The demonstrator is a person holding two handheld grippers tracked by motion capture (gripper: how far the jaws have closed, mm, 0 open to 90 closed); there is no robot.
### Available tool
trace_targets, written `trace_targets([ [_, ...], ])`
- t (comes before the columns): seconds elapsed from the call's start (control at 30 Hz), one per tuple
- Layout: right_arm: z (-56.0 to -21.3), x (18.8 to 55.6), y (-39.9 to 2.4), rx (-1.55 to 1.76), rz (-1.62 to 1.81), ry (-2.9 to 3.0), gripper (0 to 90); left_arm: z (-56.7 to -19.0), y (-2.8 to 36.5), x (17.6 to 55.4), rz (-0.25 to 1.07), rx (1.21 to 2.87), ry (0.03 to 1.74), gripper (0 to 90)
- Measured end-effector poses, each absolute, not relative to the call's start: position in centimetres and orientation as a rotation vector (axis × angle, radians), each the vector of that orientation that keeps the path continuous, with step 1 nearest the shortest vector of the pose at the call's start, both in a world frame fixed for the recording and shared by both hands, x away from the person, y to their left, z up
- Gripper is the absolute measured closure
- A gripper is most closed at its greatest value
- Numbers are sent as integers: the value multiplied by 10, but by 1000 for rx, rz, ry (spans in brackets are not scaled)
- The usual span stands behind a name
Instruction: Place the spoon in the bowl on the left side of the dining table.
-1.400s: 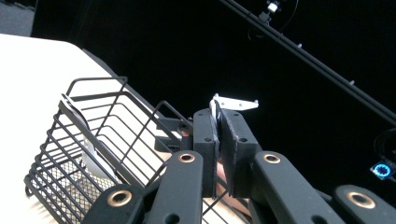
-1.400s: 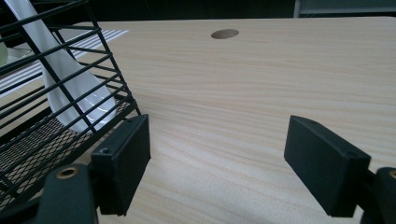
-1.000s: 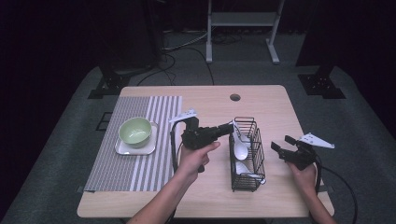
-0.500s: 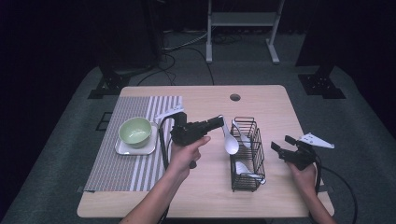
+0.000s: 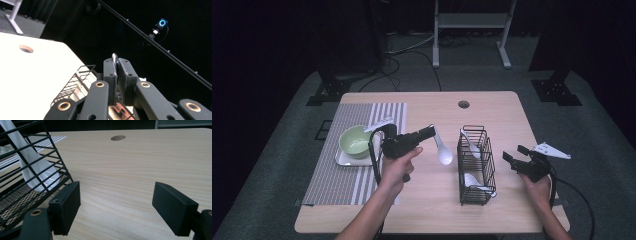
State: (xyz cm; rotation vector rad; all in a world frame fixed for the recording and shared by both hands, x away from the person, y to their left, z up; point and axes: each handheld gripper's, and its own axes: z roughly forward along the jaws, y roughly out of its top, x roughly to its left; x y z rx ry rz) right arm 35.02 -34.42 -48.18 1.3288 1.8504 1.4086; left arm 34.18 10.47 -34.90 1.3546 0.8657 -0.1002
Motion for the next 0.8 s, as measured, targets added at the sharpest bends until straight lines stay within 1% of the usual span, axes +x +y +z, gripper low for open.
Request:
trace_targets([
  [0.3, -482, 350, -343, 1323, 1389, 1856, 215, -365, 124, 347, -89, 1326, 932, 851],
  [0.8, -481, 350, -341, 1315, 1375, 1859, 215, -375, 148, 356, -35, 1302, 1006, 850],
])
